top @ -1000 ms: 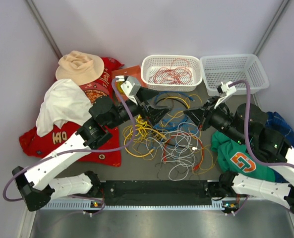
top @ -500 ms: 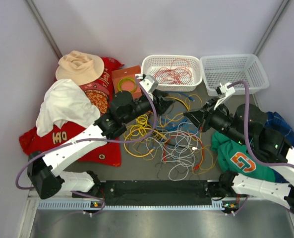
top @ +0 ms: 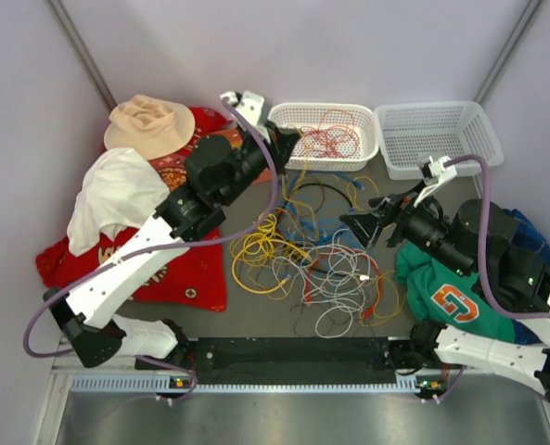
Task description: Untangle the cables
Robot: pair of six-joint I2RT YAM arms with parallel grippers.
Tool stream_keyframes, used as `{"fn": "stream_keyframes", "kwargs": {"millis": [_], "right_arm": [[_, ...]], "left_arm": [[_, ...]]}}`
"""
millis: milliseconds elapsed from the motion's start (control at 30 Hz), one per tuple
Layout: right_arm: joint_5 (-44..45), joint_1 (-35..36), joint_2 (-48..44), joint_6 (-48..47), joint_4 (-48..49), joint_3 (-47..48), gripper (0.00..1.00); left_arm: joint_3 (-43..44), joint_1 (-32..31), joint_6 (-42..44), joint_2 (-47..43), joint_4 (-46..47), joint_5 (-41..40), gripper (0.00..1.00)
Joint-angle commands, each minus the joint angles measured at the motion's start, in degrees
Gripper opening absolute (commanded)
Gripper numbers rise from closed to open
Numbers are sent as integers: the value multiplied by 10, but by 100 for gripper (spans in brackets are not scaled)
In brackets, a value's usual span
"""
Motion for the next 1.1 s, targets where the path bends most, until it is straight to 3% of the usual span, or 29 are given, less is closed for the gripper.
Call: {"fn": "stream_keyframes", "kwargs": {"millis": [0,233,567,1067], "right_arm": [[23,-2,-7,2,-7,13,88],[38,-2,-15,-6,-13,5,88],[93,-2,-16,-52,-8,-4,87],[132,-2,13,-104,-5,-21,87]], "left_arm": [[139,38,-48,49,-127,-43,0],[284,158,-144,146,-187,20,0],[466,262,-155,294,-176,18,0],[521,339,-159,455,-72,0,0]]}}
